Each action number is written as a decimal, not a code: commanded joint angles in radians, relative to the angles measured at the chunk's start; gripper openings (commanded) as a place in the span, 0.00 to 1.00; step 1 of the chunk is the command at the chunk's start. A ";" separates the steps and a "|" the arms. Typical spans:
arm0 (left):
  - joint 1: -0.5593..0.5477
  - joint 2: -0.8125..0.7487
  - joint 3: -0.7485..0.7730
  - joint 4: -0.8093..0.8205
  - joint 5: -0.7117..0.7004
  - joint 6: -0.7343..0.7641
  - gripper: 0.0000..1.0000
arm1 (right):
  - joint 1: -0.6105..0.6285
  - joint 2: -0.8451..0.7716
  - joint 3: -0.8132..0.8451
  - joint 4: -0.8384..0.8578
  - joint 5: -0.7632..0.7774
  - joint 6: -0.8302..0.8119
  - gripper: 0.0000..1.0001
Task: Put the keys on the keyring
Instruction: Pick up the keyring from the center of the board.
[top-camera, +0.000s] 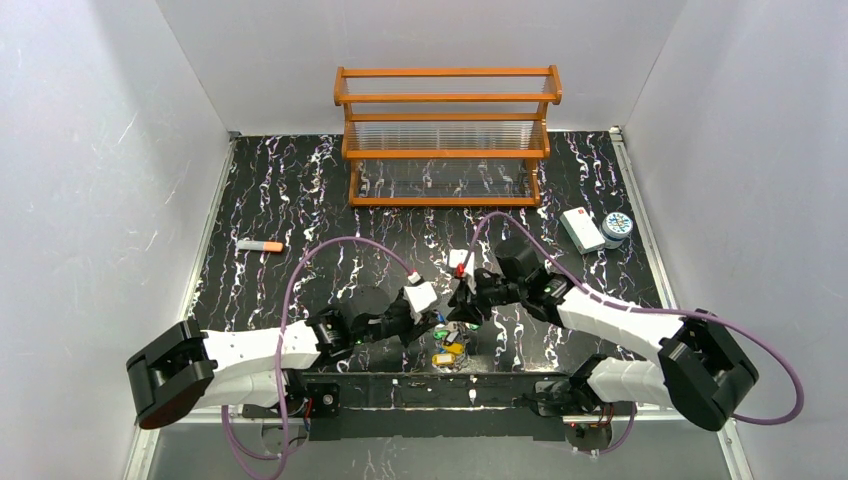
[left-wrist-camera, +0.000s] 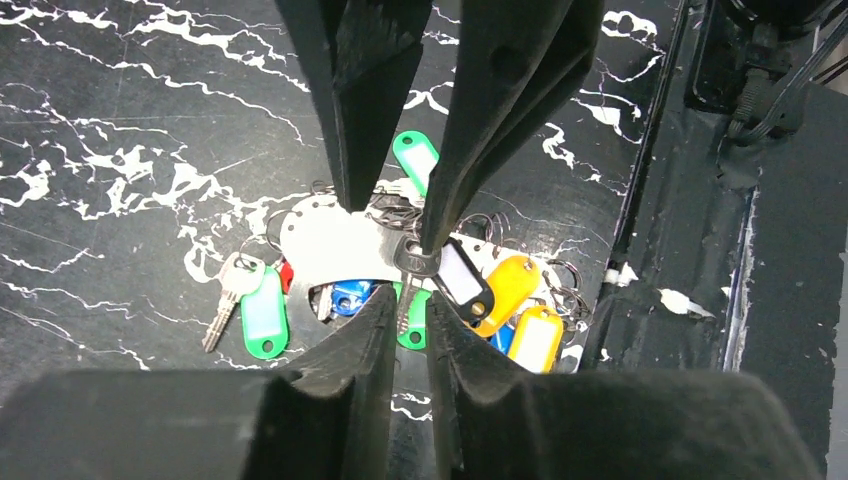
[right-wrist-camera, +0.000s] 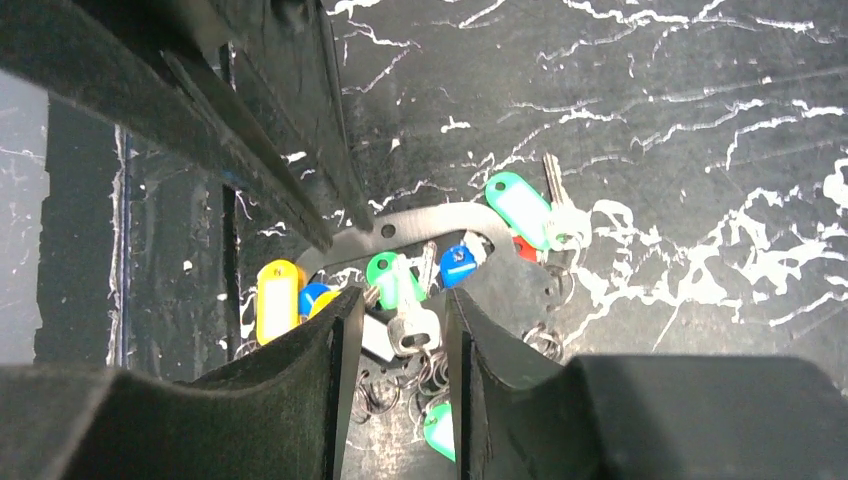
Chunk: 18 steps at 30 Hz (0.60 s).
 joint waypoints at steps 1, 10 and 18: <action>-0.001 -0.002 -0.089 0.165 0.013 -0.081 0.21 | -0.015 -0.083 -0.086 0.136 0.076 0.165 0.47; -0.038 0.174 -0.090 0.354 0.073 -0.060 0.30 | -0.149 -0.131 -0.216 0.345 0.073 0.435 0.58; -0.150 0.361 0.025 0.380 0.017 0.017 0.30 | -0.233 -0.150 -0.247 0.367 0.038 0.501 0.58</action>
